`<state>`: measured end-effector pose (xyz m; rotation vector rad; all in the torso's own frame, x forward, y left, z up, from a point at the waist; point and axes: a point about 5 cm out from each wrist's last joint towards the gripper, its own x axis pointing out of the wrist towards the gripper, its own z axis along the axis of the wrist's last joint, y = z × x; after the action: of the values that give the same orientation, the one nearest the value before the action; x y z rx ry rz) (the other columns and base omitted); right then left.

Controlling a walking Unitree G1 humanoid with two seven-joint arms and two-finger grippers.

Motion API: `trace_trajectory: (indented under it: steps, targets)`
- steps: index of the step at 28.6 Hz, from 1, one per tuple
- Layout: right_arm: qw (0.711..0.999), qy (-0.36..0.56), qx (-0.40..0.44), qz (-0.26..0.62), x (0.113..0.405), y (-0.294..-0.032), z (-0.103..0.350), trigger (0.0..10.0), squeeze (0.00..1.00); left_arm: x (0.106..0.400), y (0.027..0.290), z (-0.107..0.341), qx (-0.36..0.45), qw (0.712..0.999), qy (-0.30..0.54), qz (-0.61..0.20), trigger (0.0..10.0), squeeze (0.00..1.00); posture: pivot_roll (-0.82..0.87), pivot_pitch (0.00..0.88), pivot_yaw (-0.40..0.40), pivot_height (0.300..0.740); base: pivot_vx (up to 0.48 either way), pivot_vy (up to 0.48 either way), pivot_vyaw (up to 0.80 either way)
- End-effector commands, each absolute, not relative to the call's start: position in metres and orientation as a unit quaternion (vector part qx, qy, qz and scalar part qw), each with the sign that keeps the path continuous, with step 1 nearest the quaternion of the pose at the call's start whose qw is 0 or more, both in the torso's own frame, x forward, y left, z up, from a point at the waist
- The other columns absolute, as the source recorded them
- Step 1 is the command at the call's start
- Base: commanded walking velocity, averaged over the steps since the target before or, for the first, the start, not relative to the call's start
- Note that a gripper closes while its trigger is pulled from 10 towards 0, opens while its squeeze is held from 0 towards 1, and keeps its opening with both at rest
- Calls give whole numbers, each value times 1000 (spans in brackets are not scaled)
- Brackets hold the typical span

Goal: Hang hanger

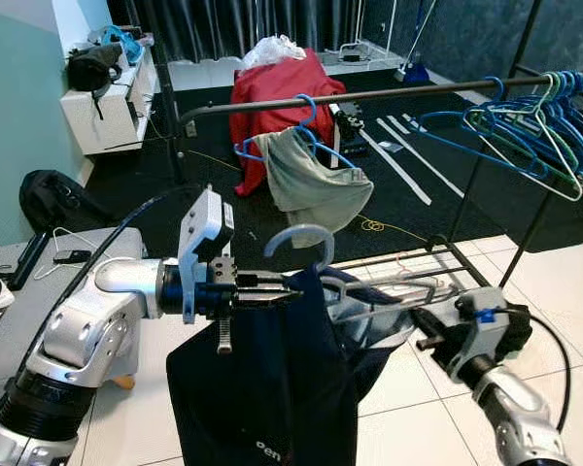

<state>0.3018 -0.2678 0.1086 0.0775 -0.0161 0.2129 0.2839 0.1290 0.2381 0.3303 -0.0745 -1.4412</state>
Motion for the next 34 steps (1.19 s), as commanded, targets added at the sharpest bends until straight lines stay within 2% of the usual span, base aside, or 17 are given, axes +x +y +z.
trace_trajectory:
  steps: [1,10,11,14,15,16,17,23,30,32,33,34]
  targets:
    - [995,-20,45,88,300,-275,114,0,0,283,134,235,171,735,-24,-655,0,0,-92,88,42,740,0,0,0]
    - [994,-59,30,91,299,-279,131,0,0,287,136,224,212,743,5,-635,0,0,-95,89,44,740,0,0,0]
    - [988,-62,25,143,299,-263,138,0,0,295,136,218,227,767,23,-600,0,0,-96,88,45,740,0,0,0]
    - [982,-62,22,180,299,-250,142,0,0,300,135,215,238,783,34,-574,0,0,-96,88,45,740,0,0,0]
    - [971,-56,14,231,296,-232,146,0,0,305,136,211,242,798,50,-550,0,0,-99,85,47,740,0,0,0]
    - [971,-56,14,231,296,-232,146,0,0,305,136,211,242,798,50,-550,0,0,-99,85,47,740,0,0,0]
    - [962,-46,10,270,292,-219,147,0,0,309,139,208,245,812,63,-527,0,0,-100,83,47,740,0,0,0]
    - [943,-7,-8,332,281,-203,143,0,0,319,152,205,249,841,92,-471,0,0,-97,78,45,740,0,0,0]
    - [940,4,-22,340,281,-201,139,0,0,314,151,200,245,831,109,-487,0,0,-98,73,46,740,0,0,0]
    - [940,4,-25,340,282,-200,138,0,0,309,146,199,240,821,111,-505,0,0,-98,69,47,740,0,0,0]
    - [940,2,-31,339,284,-199,138,0,0,301,135,198,230,808,108,-532,0,0,-96,64,45,740,0,0,0]
    - [940,2,-31,339,284,-199,138,0,0,301,135,198,230,808,108,-532,0,0,-96,64,45,740,0,0,0]
